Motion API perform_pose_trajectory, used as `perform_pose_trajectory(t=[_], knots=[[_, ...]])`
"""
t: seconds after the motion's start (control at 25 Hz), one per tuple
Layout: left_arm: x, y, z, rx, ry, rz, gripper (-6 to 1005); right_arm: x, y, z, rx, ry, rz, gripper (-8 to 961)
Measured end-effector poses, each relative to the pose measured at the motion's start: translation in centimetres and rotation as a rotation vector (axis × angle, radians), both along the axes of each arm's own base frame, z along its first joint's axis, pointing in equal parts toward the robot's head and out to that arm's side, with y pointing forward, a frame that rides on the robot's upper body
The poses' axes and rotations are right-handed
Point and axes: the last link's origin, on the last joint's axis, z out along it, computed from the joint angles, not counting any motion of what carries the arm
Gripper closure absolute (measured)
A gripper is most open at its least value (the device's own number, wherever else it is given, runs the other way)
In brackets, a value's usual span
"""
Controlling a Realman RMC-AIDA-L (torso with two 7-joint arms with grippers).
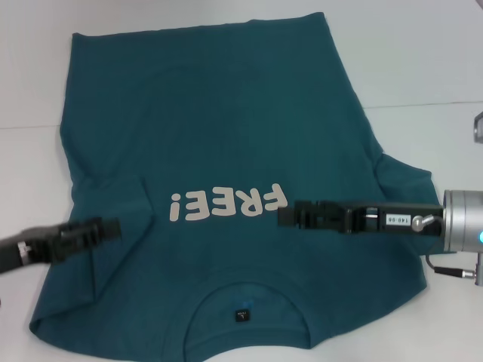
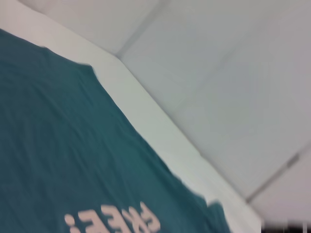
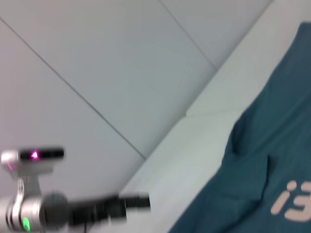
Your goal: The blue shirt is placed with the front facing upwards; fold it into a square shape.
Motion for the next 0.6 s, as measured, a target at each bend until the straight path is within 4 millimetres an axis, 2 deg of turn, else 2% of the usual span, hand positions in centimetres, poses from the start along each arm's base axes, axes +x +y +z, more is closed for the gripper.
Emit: perform_pose_trajectory(t=[0.36,0.6], knots=[[-0.2,-2.4,-0.9,-0.009,0.022,-0.117,386,-0.4,-0.2,1.4,0.005,0.086,-0.002,23],[-0.4,-2.8,-1.3,-0.013,0.024,-0.117,387,0.1,-0.4,1.8,0.003,0.095,-0.021,24]])
